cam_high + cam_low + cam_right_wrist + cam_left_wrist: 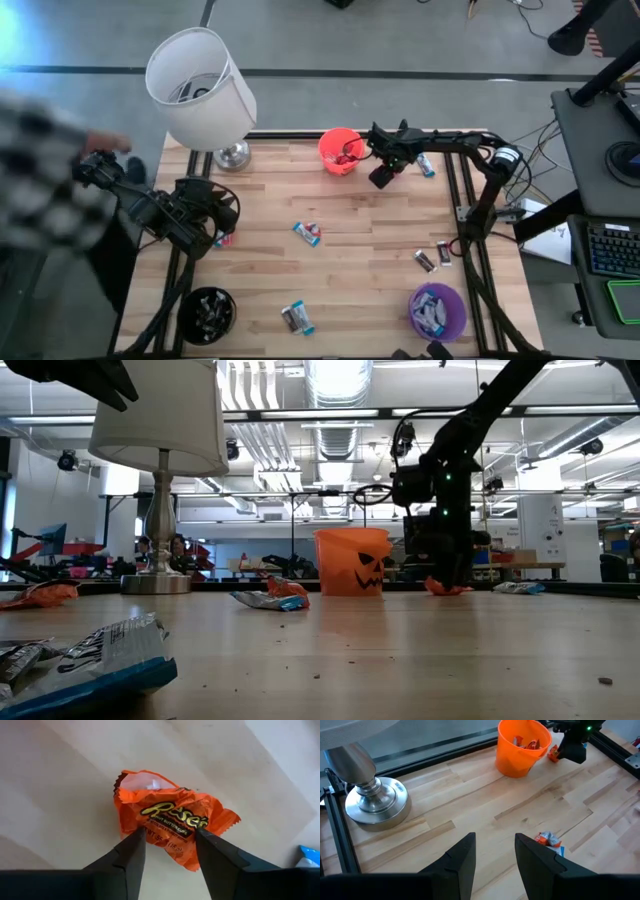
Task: Organize candy in baskets
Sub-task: Put the orange chocolate into the orange bucket
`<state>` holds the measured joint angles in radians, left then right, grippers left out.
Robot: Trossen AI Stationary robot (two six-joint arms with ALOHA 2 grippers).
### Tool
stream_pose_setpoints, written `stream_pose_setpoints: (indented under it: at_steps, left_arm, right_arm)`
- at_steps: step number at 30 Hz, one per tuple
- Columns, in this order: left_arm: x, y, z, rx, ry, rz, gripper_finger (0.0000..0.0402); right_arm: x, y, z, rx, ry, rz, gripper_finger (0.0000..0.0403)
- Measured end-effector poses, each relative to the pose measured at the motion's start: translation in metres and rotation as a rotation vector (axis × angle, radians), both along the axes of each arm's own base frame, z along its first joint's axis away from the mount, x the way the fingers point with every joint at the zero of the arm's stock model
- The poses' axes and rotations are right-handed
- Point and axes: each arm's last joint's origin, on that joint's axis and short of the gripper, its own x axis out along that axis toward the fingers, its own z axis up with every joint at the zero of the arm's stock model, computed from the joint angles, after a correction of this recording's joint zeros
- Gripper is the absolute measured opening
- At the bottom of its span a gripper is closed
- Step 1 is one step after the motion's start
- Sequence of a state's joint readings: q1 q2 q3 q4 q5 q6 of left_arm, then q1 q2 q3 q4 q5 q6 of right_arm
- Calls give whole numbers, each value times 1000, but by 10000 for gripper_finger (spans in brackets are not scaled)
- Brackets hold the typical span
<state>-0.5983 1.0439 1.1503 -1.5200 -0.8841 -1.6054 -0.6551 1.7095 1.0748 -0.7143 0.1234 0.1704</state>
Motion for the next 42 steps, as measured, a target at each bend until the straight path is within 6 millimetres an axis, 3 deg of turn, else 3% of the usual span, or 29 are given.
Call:
stream_pose_setpoints:
  at_steps: [17,26,38,42]
  left_arm:
    - [1,0,1,30,-29,7,119]
    - [2,0,1,49,-11,-21,119]
    - [5,8,1,53,-8,40,119]
    - [6,12,1,63,5,58,119]
  right_arm:
    - [-4,1,-4,7,3,-106,14]
    - [-7,3,4,9,-10,-153,9]
    - [-18,15,42,-15,-62,-196,8]
    - [-18,28,69,-52,-166,-209,8]
